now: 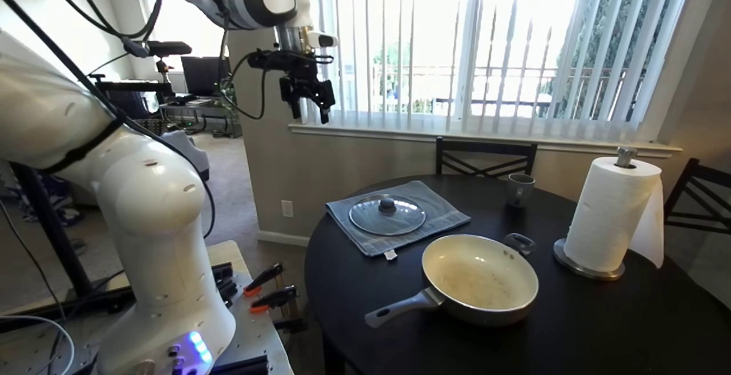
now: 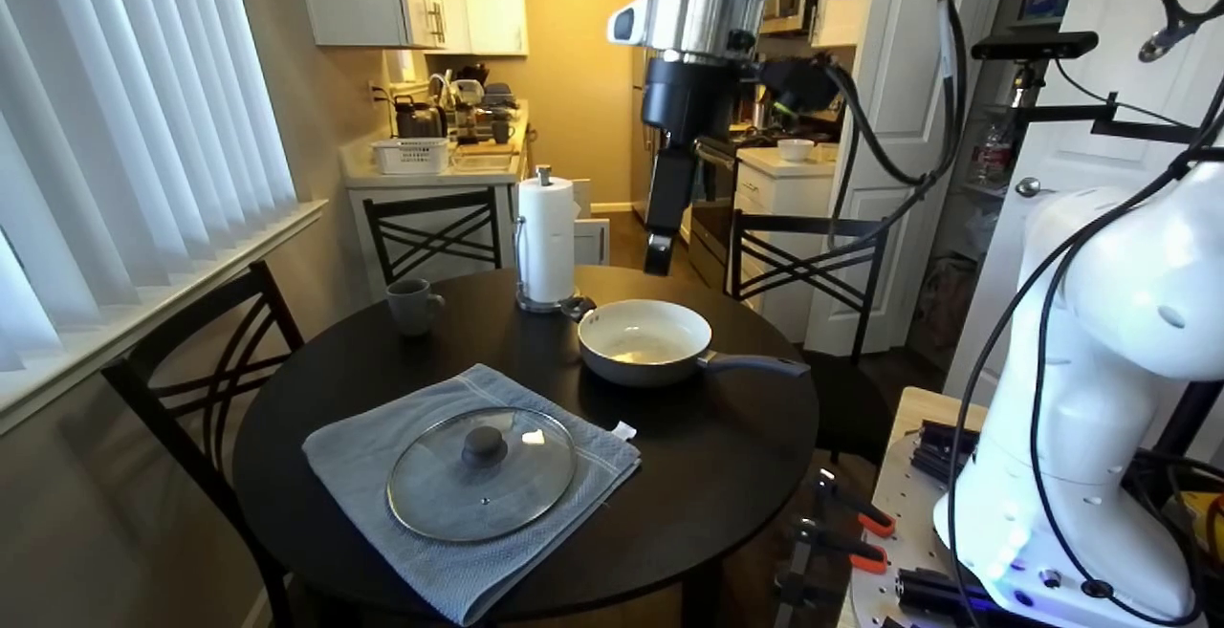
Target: Put the lid on the pot
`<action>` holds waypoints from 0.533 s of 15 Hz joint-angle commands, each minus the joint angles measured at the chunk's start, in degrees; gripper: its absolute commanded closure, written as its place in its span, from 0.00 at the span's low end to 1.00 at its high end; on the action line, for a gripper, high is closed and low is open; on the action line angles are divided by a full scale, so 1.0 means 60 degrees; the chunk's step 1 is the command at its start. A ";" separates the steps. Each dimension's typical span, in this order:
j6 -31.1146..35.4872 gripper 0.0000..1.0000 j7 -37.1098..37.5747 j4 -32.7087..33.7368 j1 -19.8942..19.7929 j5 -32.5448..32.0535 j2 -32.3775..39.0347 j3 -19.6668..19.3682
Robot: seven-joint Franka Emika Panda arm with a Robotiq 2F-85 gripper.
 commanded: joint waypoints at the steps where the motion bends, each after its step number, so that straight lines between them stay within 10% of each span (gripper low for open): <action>1: 0.1264 0.00 0.1126 0.0599 0.0024 -0.0300 0.1906 0.0922; 8: 0.1877 0.00 0.2540 0.2397 0.0042 -0.1350 0.5235 0.1341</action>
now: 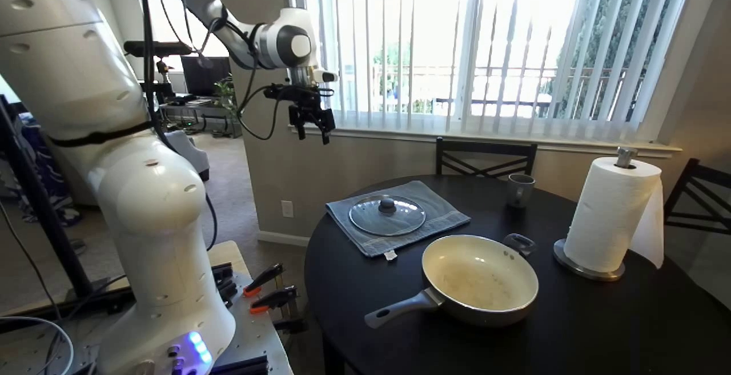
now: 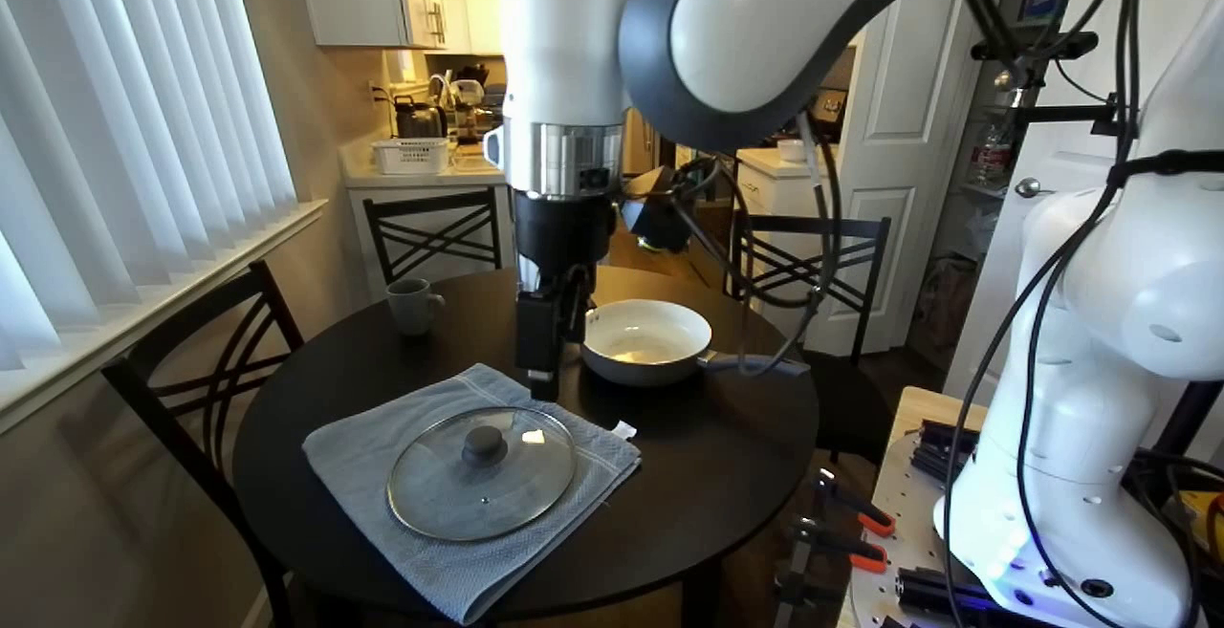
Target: Put the lid on the pot
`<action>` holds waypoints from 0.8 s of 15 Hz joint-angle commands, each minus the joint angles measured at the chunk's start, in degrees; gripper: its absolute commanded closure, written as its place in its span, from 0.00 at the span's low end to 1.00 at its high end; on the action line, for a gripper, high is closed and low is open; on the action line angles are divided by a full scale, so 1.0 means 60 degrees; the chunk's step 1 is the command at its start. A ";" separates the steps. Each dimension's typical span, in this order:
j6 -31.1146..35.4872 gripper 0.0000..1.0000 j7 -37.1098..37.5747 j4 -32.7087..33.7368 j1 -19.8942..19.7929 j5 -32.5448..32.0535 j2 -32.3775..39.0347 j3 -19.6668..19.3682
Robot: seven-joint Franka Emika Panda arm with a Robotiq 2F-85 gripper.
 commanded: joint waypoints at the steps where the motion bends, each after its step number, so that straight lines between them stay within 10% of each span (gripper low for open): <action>1: -0.0018 0.00 0.0459 0.0948 0.0014 -0.0494 0.1328 -0.0238; 12: -0.0020 0.00 0.0214 0.0985 0.0048 -0.0656 0.1564 -0.0831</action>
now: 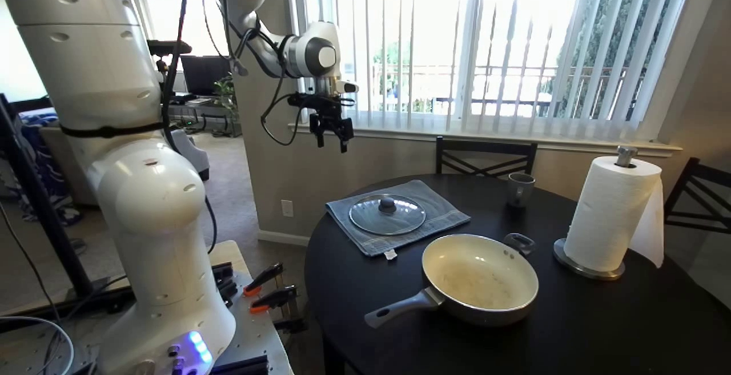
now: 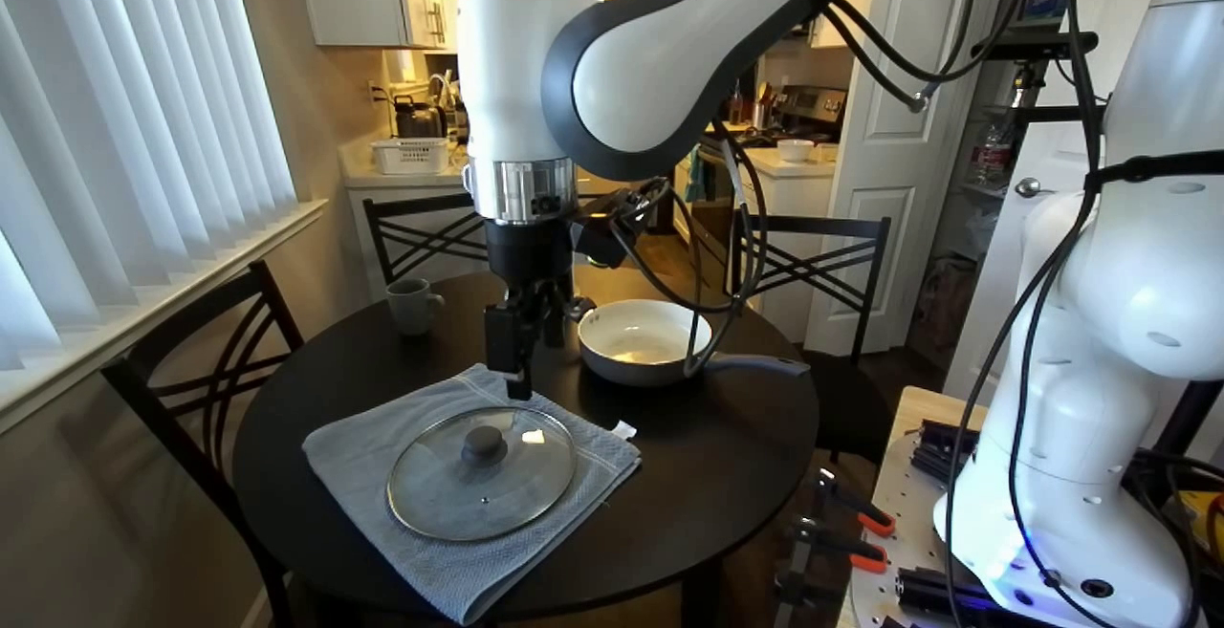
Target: Put the lid on the pot
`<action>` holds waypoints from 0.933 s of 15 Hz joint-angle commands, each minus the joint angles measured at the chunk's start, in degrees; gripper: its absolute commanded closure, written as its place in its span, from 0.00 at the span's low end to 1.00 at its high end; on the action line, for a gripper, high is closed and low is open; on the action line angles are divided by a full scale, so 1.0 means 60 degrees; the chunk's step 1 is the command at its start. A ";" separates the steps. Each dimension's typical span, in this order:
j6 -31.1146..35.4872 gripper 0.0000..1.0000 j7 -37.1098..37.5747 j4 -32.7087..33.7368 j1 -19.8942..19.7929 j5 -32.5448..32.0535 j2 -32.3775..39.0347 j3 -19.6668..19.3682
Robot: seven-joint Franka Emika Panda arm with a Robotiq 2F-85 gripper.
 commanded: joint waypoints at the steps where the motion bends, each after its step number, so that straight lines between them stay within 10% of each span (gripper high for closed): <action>1: -0.0020 0.00 0.0000 0.0014 0.0116 -0.0001 0.0001 -0.0114; 6: -0.0020 0.00 0.0000 0.0015 0.0116 -0.0002 0.0001 -0.0114; 14: 0.2402 0.00 0.2651 0.1338 0.0432 -0.1542 0.3413 -0.0897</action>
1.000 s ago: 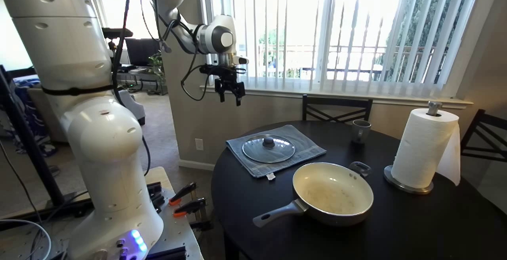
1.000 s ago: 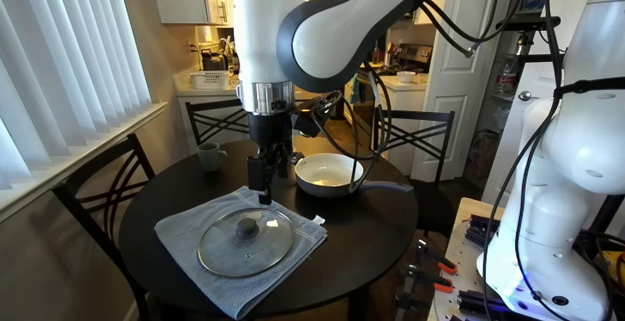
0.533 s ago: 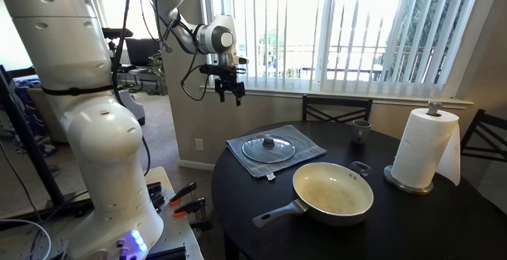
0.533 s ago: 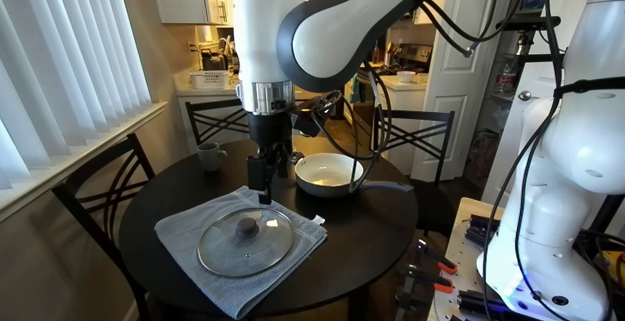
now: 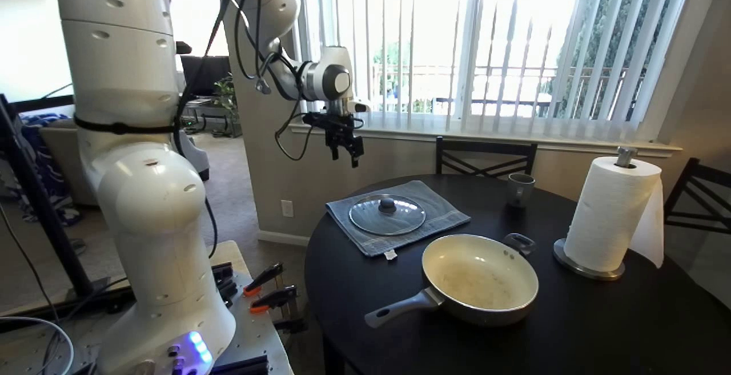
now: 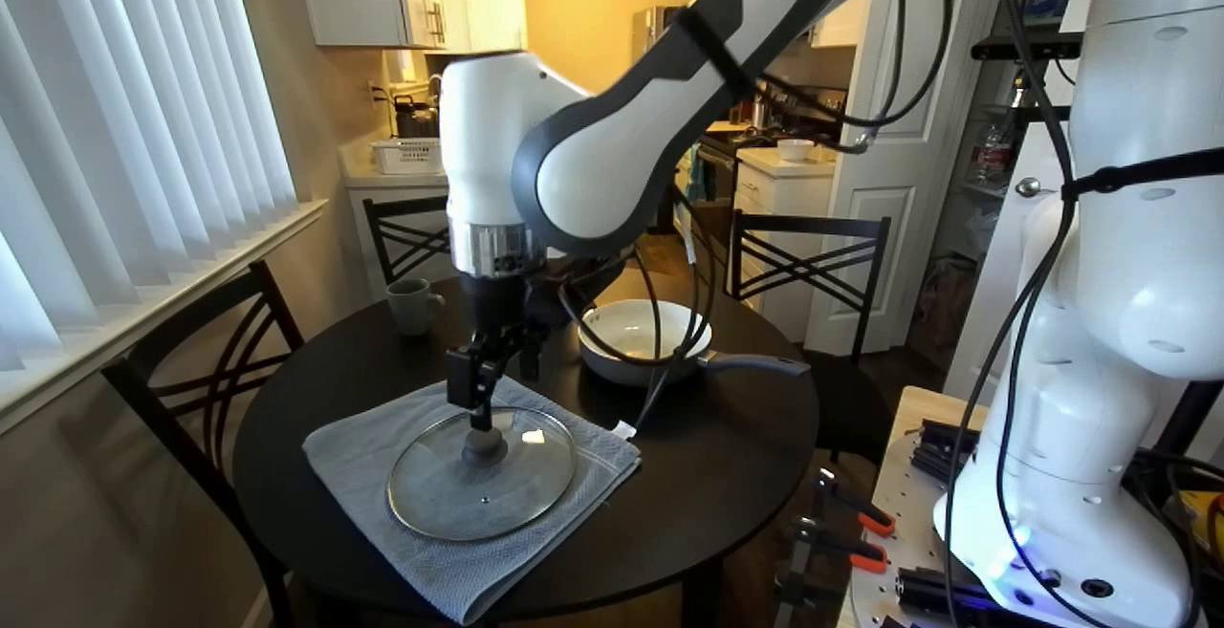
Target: Put the lid on the pot
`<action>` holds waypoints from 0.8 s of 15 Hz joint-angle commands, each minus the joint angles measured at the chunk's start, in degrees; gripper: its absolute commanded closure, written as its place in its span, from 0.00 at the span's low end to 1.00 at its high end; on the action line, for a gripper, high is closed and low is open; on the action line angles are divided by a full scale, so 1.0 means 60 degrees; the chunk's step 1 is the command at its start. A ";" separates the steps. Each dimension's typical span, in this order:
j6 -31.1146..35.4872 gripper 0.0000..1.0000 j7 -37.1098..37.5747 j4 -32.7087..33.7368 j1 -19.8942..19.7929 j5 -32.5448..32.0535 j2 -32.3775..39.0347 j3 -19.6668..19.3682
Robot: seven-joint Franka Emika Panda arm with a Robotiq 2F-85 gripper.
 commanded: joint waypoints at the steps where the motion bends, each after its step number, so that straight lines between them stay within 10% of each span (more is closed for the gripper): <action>1: 0.0870 0.00 0.1171 0.0985 0.0551 -0.0889 0.1928 -0.0754; 12: 0.0554 0.00 0.0761 0.3140 0.0823 -0.0150 0.4175 -0.2222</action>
